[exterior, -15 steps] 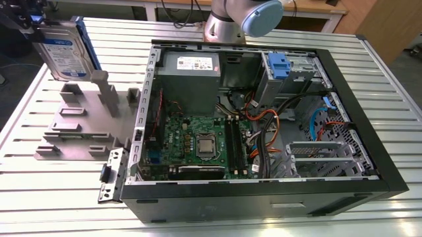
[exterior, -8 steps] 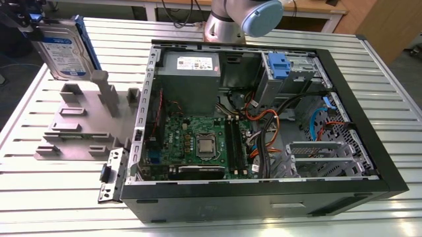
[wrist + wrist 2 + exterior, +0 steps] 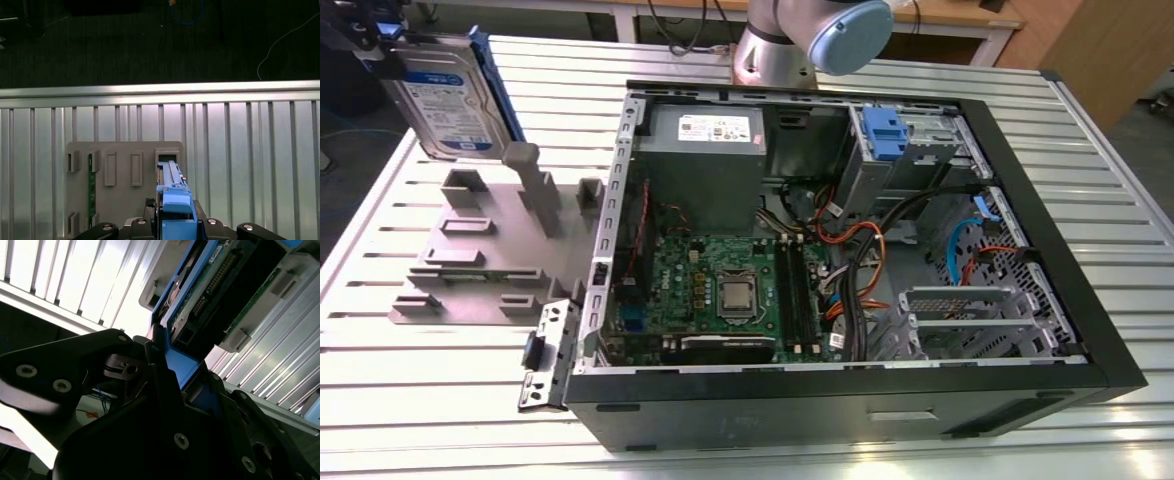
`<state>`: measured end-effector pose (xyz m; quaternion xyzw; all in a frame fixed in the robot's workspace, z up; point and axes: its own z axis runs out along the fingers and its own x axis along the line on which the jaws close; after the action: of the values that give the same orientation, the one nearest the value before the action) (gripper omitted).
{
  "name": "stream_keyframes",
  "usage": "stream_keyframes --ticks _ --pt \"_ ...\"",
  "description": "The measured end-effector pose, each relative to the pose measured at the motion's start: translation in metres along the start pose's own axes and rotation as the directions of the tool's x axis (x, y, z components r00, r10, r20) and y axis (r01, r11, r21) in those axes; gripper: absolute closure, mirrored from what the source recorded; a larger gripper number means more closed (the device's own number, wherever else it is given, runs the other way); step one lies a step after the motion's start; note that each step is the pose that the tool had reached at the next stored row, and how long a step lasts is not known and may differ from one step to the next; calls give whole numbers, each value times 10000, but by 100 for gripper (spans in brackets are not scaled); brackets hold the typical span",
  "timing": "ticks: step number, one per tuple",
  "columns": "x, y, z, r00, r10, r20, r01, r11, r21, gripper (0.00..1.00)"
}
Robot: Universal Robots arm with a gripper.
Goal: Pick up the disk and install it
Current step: 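Pick up the disk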
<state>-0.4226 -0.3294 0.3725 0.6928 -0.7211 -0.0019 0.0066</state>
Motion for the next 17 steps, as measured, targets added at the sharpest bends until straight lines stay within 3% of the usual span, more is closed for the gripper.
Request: stream_keyframes --ticks 17 --pt "0 1 -91 10000 0 -3 0 10000 2 64"
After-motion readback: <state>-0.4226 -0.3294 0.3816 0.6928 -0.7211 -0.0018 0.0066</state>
